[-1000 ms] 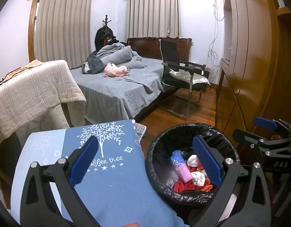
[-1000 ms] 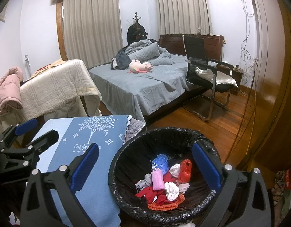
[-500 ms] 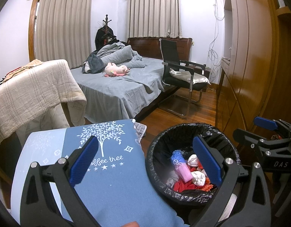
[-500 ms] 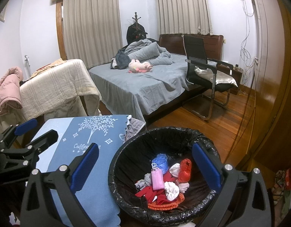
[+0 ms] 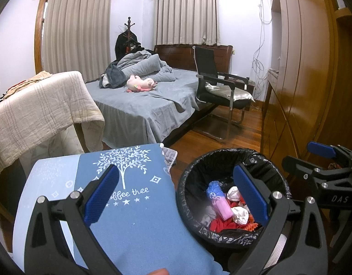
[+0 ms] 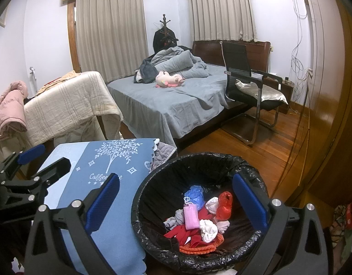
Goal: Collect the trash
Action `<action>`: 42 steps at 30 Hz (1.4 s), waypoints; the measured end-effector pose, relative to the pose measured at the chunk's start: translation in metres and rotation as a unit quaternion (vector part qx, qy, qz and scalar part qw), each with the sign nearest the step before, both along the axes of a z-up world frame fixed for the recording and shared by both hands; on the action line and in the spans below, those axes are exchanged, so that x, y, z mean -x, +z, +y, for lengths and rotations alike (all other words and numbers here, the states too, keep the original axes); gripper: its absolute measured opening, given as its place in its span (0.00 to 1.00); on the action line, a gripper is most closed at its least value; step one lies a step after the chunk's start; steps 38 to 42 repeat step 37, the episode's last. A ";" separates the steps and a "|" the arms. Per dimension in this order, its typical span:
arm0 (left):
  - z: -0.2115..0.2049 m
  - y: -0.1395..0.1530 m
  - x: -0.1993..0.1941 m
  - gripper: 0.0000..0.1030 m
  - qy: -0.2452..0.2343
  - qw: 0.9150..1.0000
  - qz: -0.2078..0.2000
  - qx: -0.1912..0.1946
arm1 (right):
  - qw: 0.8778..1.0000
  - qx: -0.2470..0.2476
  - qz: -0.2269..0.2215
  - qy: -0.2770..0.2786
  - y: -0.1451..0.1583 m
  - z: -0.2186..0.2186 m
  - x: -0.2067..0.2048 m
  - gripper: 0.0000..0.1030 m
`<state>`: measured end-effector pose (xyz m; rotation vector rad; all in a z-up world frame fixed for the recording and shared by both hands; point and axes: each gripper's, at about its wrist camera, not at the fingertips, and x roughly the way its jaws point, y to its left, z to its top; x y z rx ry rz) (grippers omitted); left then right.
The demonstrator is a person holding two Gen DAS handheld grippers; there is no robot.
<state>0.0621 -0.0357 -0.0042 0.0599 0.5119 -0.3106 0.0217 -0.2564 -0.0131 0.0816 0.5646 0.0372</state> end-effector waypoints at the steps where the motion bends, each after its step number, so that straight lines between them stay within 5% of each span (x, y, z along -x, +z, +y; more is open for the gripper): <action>1: 0.000 0.000 0.000 0.94 0.000 1.000 0.000 0.000 | 1.000 0.000 0.000 0.000 0.000 0.000 0.000 0.94; 42: -0.003 -0.009 0.004 0.94 0.001 1.000 0.004 -0.001 | 1.000 0.000 0.003 0.000 -0.001 0.000 0.001 0.94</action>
